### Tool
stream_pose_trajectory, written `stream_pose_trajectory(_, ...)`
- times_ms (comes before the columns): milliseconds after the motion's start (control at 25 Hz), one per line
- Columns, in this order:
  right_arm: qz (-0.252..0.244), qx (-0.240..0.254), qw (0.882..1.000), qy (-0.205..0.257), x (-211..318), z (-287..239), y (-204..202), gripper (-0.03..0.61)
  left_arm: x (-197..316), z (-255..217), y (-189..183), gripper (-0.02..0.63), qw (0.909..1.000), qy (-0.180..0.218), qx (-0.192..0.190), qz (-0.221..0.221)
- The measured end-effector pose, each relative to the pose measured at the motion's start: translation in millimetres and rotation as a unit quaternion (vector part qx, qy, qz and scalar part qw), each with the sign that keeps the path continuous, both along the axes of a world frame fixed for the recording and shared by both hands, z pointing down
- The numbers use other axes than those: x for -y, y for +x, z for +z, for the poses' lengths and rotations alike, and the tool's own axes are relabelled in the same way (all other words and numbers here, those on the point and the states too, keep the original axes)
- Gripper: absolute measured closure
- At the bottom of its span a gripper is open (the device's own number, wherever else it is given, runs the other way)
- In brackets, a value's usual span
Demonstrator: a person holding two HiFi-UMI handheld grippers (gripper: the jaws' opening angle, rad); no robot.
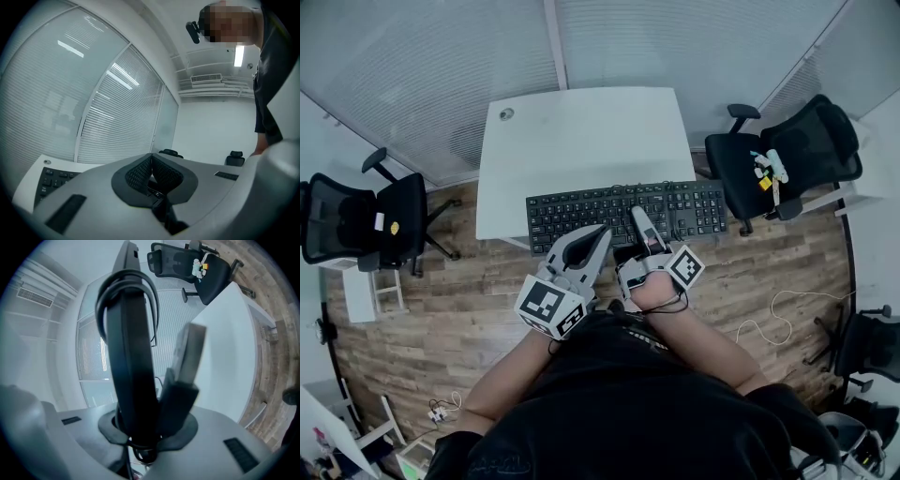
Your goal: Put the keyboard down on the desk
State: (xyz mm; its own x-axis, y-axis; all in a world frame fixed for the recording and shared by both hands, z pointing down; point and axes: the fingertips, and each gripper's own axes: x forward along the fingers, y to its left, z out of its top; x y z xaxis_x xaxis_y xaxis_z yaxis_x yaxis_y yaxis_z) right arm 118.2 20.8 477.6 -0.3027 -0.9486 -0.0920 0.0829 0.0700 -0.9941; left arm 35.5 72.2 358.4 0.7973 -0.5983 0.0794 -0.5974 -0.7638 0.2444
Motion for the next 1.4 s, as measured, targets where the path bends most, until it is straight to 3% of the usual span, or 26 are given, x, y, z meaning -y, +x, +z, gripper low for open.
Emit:
stream_pose_trajectory(280, 0.012, -0.003, 1.000, 0.009, 47.1, -8.3, -24.7, 0.473, 43.9, -7.2, -22.0, 0.598, 0.9997, 0.013, 0.002, 0.018)
stream_pose_trajectory(520, 0.025, 0.001, 1.000, 0.019, 92.1, -22.3, -71.8, 0.474, 90.5, -19.6, -70.7, 0.598, 0.9994, 0.021, 0.001, 0.029)
stream_pose_trajectory(1000, 0.038, -0.001, 0.999, 0.024, 112.6, -23.4, -109.5, 0.474, 115.3, -20.8, -111.8, 0.598, 0.9982, 0.045, 0.015, 0.036)
stream_pose_trajectory(1400, 0.032, -0.011, 0.999, 0.018, 118.2, -23.0, -125.5, 0.474, 125.3, -14.9, -129.9, 0.598, 0.9993, 0.022, -0.008, 0.030)
